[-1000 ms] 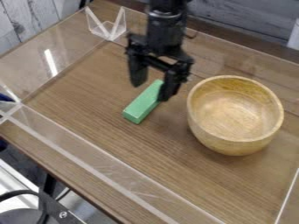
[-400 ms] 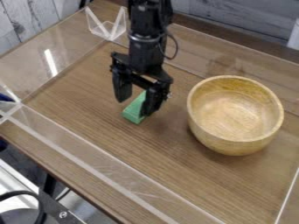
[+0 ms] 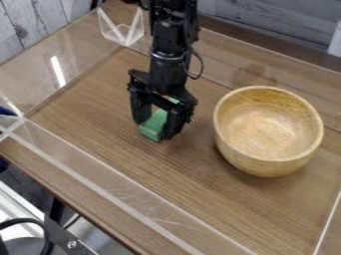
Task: Put the green block in the brown bowl
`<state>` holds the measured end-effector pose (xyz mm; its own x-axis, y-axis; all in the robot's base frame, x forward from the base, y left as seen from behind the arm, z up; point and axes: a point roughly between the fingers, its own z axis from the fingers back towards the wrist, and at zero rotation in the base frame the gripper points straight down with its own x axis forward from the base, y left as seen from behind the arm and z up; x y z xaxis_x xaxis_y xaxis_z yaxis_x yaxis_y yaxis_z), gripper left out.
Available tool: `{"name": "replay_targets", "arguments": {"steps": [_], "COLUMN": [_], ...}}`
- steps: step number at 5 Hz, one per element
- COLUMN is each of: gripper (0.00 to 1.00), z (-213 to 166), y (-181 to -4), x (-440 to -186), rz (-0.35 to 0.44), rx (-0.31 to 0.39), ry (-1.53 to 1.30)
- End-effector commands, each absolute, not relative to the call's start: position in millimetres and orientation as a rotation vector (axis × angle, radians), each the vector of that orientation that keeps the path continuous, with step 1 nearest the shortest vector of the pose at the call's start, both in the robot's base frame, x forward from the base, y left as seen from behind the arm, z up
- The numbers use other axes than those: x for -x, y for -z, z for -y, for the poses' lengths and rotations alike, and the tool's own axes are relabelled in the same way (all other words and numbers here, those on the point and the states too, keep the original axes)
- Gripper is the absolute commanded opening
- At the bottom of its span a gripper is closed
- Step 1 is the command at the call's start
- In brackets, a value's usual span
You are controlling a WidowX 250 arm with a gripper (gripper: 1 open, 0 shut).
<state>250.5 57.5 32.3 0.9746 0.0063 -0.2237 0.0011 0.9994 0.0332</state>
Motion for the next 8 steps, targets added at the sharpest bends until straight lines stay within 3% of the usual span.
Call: {"name": "replay_targets", "arguments": {"steps": [1, 4, 8], "gripper": [1.0, 1.0, 1.0], "z": [-57.6, -52.4, -50.2], "y": [-47.6, -61.2, -56.0], "x": [-264.4, -264.0, -263.1], "rz": [-0.158, -0.119, -0.109], "rx": [-0.046, -0.048, -0.053], "ry": [0.007, 0.01, 0.008]}}
